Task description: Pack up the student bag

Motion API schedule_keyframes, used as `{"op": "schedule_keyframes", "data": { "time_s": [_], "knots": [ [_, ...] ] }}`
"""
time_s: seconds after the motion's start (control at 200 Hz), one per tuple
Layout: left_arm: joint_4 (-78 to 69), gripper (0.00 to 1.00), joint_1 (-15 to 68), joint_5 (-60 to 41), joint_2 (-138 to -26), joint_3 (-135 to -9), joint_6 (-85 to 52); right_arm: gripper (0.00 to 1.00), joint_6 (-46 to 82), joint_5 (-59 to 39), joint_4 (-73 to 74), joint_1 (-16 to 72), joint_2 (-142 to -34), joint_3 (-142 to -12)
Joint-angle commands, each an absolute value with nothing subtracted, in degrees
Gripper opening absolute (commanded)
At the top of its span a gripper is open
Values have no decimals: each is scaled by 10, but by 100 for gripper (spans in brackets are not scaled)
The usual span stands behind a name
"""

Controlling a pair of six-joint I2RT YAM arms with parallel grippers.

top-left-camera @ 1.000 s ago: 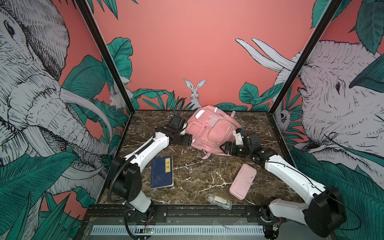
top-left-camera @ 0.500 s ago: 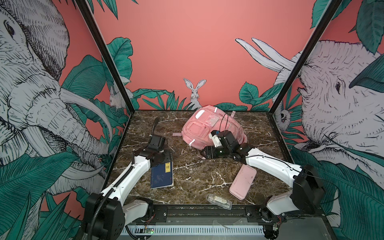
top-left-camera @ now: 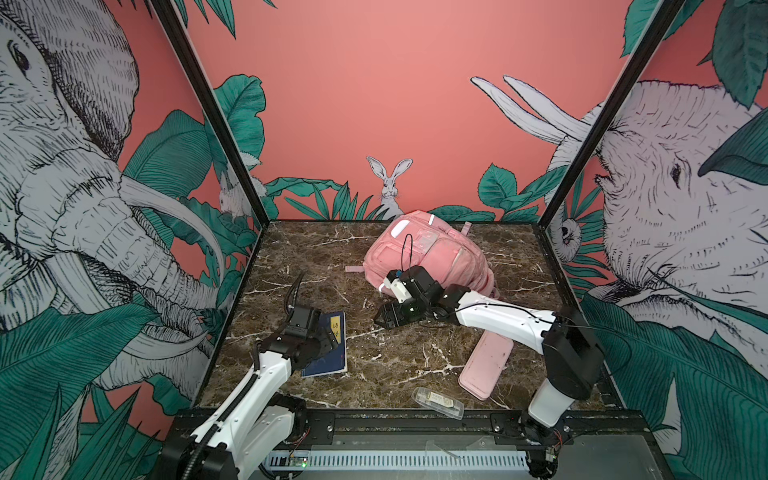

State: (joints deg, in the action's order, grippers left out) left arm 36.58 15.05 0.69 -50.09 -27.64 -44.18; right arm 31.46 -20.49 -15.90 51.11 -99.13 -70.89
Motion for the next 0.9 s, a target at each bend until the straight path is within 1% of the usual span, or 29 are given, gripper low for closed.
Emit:
{"op": "schedule_keyframes", "data": {
  "time_s": [0.0, 0.18, 0.315, 0.355, 0.415, 0.485, 0.6, 0.72, 0.785, 0.895],
  "knots": [
    [355, 83, 142, 20, -494, -264, -459, 80, 306, -216, -172, 522, -1010, -734],
    [346, 83, 140, 20, -534, -258, -446, 80, 309, -220, -170, 528, -1038, -748],
    [361, 81, 139, 80, -513, -272, -430, 79, 313, -225, -166, 532, -1053, -748],
    [366, 81, 136, 100, -509, -281, -423, 79, 313, -227, -167, 533, -1055, -765],
    [371, 81, 129, 126, -514, -295, -416, 79, 313, -228, -166, 533, -1057, -766],
    [365, 81, 110, 134, -535, -312, -410, 79, 310, -229, -165, 533, -1058, -765],
    [350, 81, 59, 130, -574, -332, -387, 79, 302, -232, -174, 533, -1067, -772],
    [294, 80, -15, 75, -599, -311, -374, 80, 281, -235, -208, 533, -1080, -803],
    [275, 80, -32, 48, -615, -298, -379, 80, 269, -229, -226, 533, -1080, -816],
    [251, 80, -34, 15, -631, -273, -388, 81, 263, -213, -237, 533, -1080, -824]
  ]
}}
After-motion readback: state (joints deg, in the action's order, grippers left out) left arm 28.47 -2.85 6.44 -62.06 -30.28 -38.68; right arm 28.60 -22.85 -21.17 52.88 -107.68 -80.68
